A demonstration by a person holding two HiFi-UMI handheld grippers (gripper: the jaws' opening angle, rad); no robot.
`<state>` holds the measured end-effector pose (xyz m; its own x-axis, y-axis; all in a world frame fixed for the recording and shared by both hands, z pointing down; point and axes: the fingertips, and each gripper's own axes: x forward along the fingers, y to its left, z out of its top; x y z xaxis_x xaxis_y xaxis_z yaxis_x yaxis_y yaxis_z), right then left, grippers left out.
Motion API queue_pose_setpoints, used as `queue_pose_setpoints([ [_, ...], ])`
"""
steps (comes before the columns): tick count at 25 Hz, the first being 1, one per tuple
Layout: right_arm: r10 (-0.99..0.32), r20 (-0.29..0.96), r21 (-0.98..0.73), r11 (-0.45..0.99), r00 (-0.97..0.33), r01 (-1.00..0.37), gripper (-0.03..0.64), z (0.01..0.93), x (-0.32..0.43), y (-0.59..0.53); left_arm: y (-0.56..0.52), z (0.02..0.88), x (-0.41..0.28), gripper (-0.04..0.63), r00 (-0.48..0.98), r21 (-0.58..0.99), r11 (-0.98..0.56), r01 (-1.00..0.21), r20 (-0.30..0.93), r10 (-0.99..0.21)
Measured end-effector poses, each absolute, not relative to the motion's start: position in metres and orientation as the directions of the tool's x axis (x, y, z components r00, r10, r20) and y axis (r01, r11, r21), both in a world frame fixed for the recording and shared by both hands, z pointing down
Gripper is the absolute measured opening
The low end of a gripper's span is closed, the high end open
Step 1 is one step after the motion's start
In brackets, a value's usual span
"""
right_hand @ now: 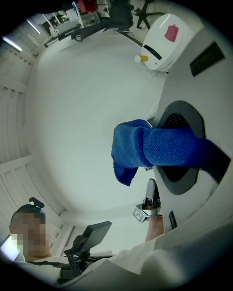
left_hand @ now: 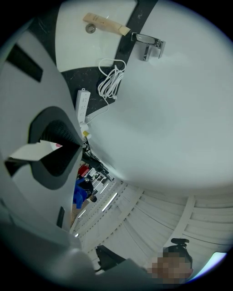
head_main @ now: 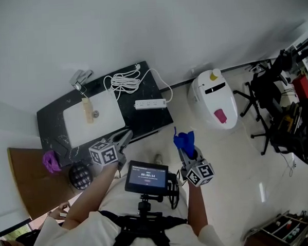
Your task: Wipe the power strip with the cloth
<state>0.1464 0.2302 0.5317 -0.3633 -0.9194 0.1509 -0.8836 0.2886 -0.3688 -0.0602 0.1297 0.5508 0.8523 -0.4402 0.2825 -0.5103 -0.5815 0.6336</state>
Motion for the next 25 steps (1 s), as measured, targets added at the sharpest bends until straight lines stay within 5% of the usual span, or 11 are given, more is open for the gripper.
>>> queue_pose_setpoints([
  [25,-0.923,0.234,-0.333,0.219,-0.305,-0.917,0.091,0.548,0.157,0.213,0.118,0.568,-0.059,0.005,0.846,0.638,-0.563,-0.525,0.318,-0.429],
])
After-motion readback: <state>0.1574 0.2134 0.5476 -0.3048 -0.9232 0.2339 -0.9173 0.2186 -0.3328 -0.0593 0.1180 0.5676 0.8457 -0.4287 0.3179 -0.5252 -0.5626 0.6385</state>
